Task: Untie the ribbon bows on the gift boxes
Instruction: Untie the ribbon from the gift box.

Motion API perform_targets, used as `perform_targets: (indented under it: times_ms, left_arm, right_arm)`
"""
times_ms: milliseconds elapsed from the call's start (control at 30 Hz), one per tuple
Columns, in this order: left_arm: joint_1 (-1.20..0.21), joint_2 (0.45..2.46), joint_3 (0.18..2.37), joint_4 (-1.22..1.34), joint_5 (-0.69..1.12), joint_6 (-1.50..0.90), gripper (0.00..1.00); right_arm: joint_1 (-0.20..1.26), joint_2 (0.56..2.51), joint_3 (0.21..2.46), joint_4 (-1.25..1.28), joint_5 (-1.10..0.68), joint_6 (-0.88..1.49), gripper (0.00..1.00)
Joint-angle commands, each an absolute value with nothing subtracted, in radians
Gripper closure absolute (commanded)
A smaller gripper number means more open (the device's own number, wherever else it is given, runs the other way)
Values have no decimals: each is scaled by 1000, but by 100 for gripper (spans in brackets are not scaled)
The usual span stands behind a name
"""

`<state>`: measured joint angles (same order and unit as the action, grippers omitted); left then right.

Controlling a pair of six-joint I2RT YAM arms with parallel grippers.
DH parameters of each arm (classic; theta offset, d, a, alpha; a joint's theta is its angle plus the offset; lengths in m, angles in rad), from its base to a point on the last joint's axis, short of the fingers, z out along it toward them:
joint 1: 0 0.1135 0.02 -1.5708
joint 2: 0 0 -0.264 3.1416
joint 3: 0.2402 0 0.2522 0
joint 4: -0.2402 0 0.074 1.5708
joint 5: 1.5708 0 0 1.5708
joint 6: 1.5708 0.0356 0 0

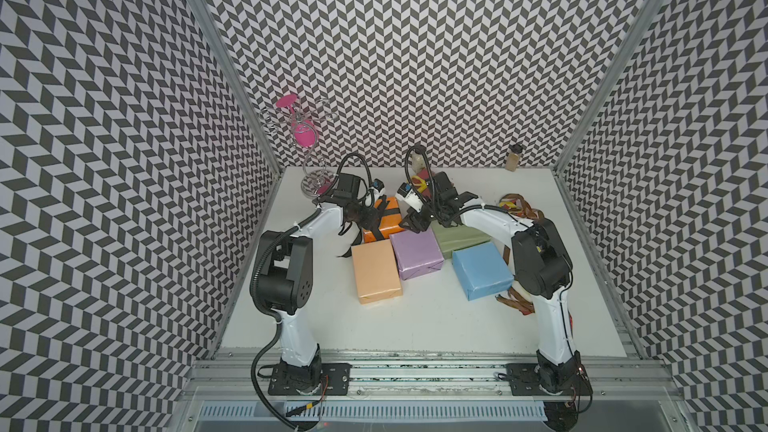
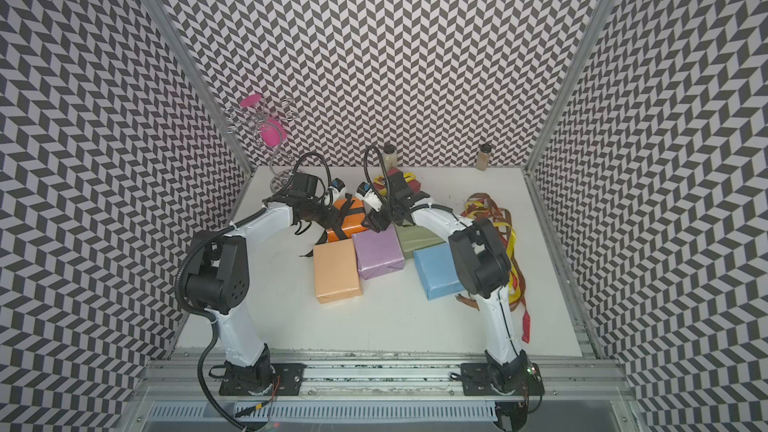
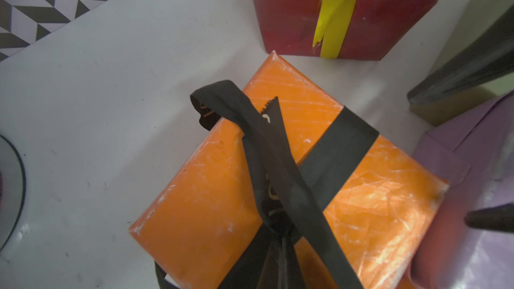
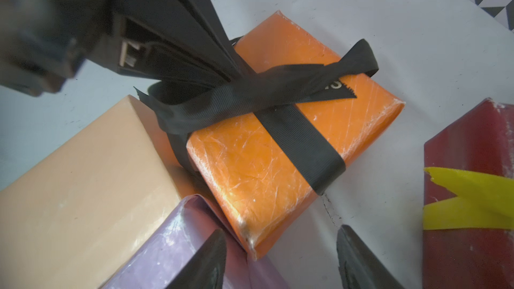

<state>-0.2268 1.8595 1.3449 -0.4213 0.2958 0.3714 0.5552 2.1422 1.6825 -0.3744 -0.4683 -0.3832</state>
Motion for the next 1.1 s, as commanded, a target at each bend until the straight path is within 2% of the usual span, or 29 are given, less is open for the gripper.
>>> perform_targets:
  times_ms: [0, 433, 767, 1067]
  left_arm:
    - [-224, 1866, 1385, -465, 302, 363, 100]
    - [-216, 1819, 1526, -493, 219, 437, 100]
    - [-217, 1765, 1452, -364, 60, 463, 100]
    - [-216, 1706, 1449, -326, 47, 448, 100]
  right_arm:
    - [561, 2103, 1671, -348, -480, -380, 37]
    - [561, 2097, 1672, -350, -476, -385, 37]
    - [561, 2095, 1670, -351, -474, -384, 37]
    - [561, 2091, 1667, -352, -471, -386, 36]
